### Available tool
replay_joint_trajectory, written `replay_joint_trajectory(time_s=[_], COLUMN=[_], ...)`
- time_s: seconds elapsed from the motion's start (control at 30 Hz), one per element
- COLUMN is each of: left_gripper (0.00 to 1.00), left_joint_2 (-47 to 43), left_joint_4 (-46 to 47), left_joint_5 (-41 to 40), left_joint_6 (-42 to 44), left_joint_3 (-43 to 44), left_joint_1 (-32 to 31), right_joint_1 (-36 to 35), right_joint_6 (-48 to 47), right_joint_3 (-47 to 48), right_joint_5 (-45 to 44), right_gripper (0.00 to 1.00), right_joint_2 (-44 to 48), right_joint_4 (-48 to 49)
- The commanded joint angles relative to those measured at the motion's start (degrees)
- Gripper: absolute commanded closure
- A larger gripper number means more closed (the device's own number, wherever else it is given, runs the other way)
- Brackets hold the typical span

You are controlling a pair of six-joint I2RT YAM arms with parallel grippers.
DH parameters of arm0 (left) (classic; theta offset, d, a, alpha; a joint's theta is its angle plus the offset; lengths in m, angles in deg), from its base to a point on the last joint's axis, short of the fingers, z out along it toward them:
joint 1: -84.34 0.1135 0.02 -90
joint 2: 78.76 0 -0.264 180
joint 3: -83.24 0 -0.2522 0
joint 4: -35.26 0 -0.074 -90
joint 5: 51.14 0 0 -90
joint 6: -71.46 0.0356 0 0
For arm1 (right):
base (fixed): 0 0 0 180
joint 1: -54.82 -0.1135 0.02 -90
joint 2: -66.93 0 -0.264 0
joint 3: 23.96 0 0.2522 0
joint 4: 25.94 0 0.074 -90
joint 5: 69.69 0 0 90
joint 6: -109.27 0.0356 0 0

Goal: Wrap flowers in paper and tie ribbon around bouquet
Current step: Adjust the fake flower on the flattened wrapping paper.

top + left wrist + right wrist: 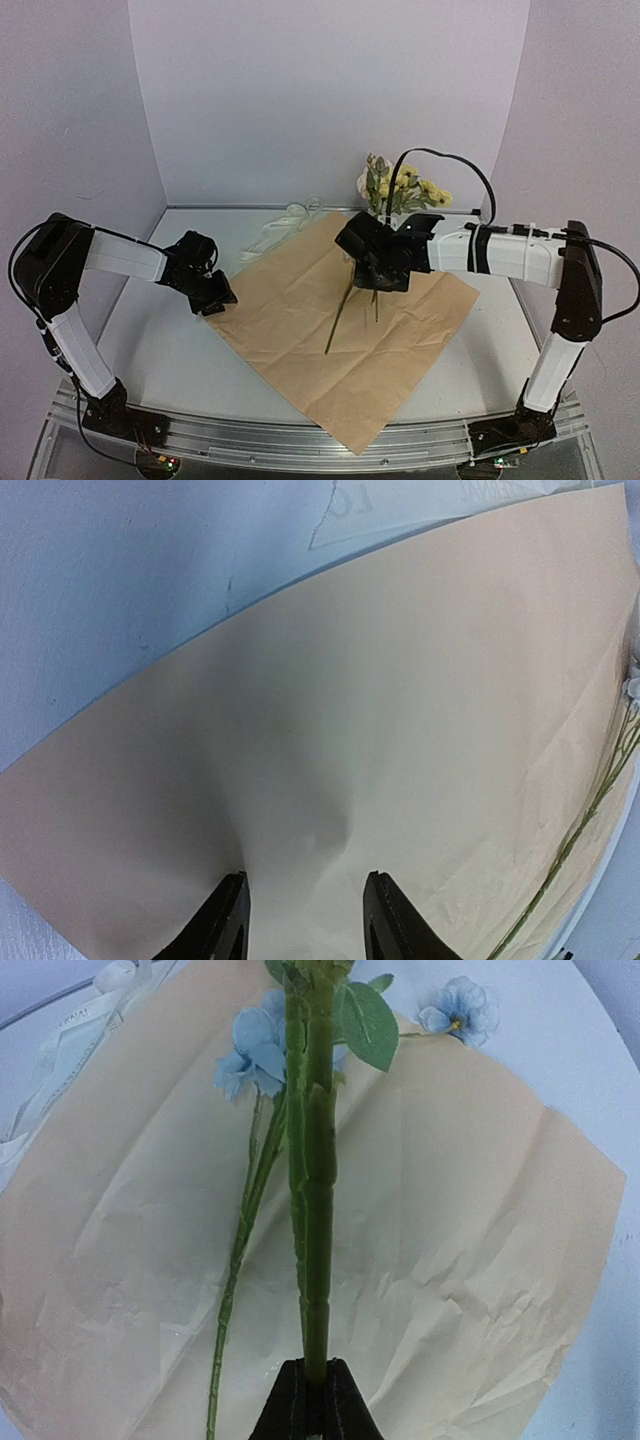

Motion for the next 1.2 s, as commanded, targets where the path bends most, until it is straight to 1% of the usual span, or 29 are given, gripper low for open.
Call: replay_joint_trajectory(time_s=[0.0, 0.1, 0.2, 0.3, 0.43, 0.57, 0.67, 0.9, 1.0, 1.17], left_gripper=[0.6, 0.6, 0.6, 0.6, 0.59, 0.59, 0.59, 0.59, 0.59, 0.59], left_joint_2=[1.03, 0.94, 0.96, 0.95, 0.79, 0.9, 1.2, 1.54, 1.5, 1.77], left_joint_4=[1.57, 1.53, 1.49, 1.18, 0.76, 0.53, 0.32, -0.1, -0.24, -0.02], left_joint_5=[0.89, 0.82, 0.73, 0.67, 0.21, 0.22, 0.54, 0.64, 0.61, 0.66], left_joint_6=[-0.71, -0.55, -0.51, -0.42, -0.24, 0.14, 0.66, 1.31, 1.42, 1.59], left_joint_3=[-0.12, -0.24, -0.21, 0.04, 0.31, 0.36, 0.42, 0.71, 0.69, 0.36], left_joint_1=[0.29, 0.29, 0.29, 0.29, 0.32, 0.45, 0.52, 0.89, 0.99, 1.14], right_joint_1=[-2.78, -2.9, -2.07, -0.39, 0.03, 0.8, 1.02, 1.07, 1.18, 1.06], right_joint_6=[9.97, 10.95, 8.32, 7.85, 6.52, 2.52, -2.43, -14.59, -16.82, -19.25], right_joint_3=[-2.41, -2.97, 0.2, 0.08, 1.47, 2.12, 4.39, 7.77, 6.81, 4.6], right_joint_5=[-4.36, -1.46, 2.17, 7.52, 10.64, 17.75, 20.95, 18.7, 13.44, 4.9], right_gripper=[1.0, 1.0, 1.0, 1.0, 1.0, 1.0, 1.0, 1.0, 1.0, 1.0], right_joint_2=[2.0, -1.7, -6.3, -9.06, -12.1, -14.84, -16.96, -18.09, -16.44, -8.74], right_joint_4=[-4.11, -3.94, -2.0, 1.72, 3.13, 8.47, 10.48, 10.09, 9.02, 9.86])
